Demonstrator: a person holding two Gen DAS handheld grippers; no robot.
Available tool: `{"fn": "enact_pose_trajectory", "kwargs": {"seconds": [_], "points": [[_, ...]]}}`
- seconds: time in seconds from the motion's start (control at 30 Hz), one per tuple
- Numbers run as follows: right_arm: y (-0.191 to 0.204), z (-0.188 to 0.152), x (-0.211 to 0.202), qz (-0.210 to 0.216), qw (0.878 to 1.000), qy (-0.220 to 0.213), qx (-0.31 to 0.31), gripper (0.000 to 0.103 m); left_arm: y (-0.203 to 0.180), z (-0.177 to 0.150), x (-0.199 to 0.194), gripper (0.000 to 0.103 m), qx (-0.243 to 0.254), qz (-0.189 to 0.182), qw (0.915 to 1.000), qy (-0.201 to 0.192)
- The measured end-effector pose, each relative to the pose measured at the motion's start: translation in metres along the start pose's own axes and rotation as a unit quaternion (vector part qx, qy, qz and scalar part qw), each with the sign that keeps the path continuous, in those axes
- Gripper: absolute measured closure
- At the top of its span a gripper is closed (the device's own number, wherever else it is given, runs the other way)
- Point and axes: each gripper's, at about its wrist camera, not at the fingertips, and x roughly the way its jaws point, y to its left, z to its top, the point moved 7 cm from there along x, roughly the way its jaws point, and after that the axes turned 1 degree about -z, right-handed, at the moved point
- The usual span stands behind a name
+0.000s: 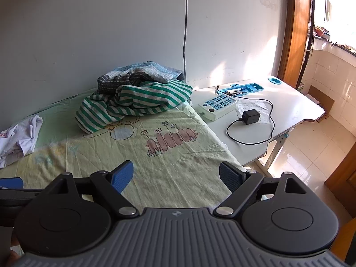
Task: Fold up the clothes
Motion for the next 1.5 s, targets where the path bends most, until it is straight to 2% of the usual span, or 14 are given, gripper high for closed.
{"fn": "enact_pose_trajectory", "kwargs": {"seconds": [0.63,1.2,1.5], "points": [[0.020,-0.002,0.017,-0.030,0.999,0.019,0.003,0.016,0.010,0.007,0.029,0.000,0.000,-0.023,0.9995,0.023],[0.035,-0.002,0.017,-0.037,0.999,0.019,-0.007,0.016,0.015,0.010,0.035,0.000,-0.003,-0.035,0.9991,0.022],[0.033,0.002,0.033,-0.032,0.999,0.028,-0.016,0.016,0.011,0.018,0.053,0.000,0.015,-0.025,0.9993,0.023]]}}
